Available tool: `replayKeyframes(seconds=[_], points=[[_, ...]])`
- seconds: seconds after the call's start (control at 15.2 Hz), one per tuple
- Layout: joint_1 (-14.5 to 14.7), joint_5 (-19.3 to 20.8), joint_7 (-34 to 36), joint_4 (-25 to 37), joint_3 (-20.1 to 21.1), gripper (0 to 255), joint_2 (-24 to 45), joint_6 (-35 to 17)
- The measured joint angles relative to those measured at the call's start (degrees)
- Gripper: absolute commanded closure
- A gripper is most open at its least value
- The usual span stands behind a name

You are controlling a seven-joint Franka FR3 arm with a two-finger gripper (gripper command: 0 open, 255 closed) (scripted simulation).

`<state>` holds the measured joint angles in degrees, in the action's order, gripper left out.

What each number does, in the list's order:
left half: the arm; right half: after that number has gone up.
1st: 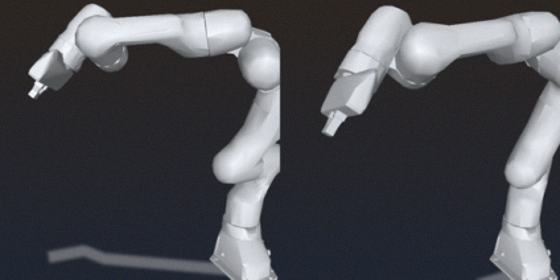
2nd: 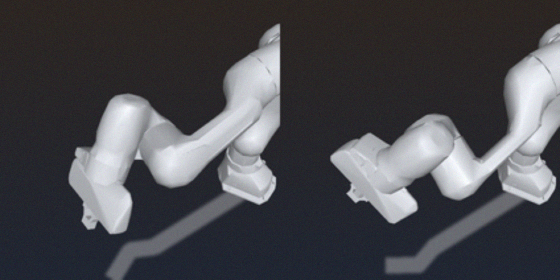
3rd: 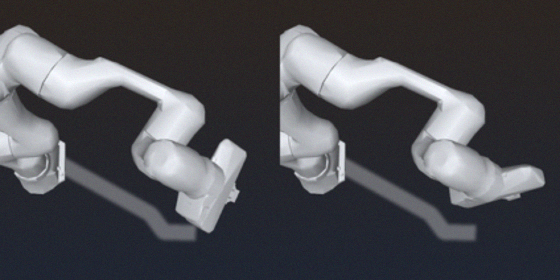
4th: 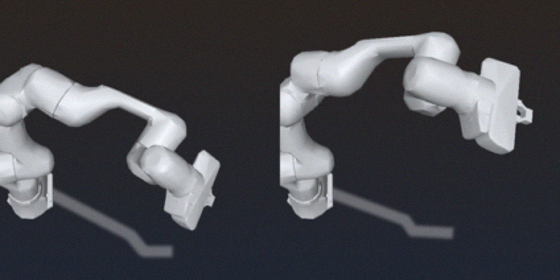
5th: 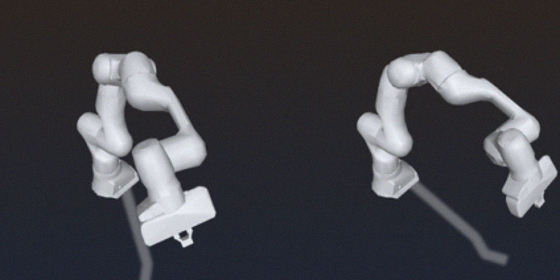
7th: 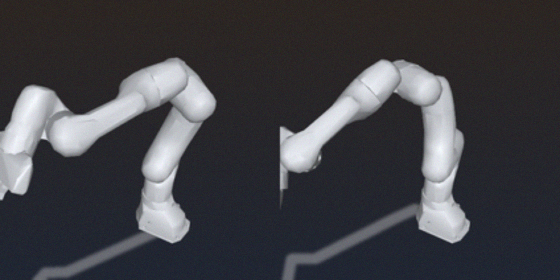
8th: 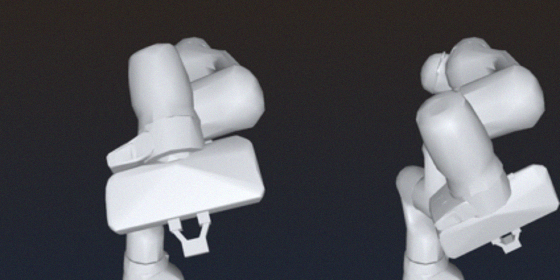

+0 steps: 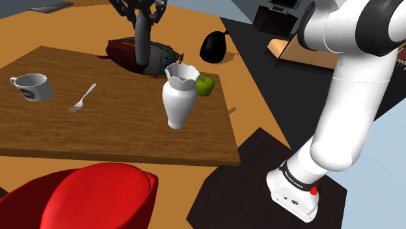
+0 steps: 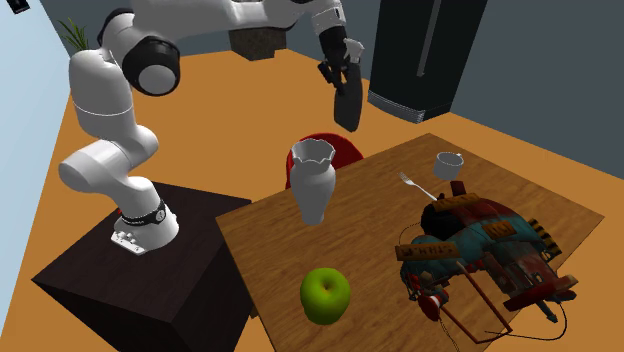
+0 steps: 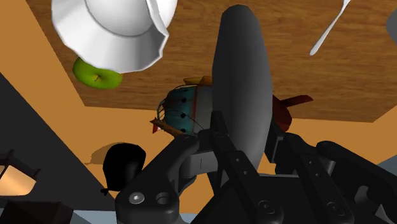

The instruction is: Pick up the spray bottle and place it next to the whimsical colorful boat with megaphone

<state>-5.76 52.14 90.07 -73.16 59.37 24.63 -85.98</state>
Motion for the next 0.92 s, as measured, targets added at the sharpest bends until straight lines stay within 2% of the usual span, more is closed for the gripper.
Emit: replayKeyframes(seconds=[0.13, 0.53, 0.66, 0.86, 0.92], points=[[-3.0, -0.6, -2.1, -0.7, 0.0, 255, -0.7, -1.6], [-9.0, -0.6, -7.8, -0.6, -1.2, 255, 0.1, -5.9], [-10.1, -0.1, -9.6, 0.3, -1.8, 255, 1.1, -6.9], [-9.4, 1.7, -13.8, 6.1, -3.6, 255, 4.3, -6.2], [-10.0, 2.0, -14.6, 6.4, -4.0, 255, 5.0, -7.0]])
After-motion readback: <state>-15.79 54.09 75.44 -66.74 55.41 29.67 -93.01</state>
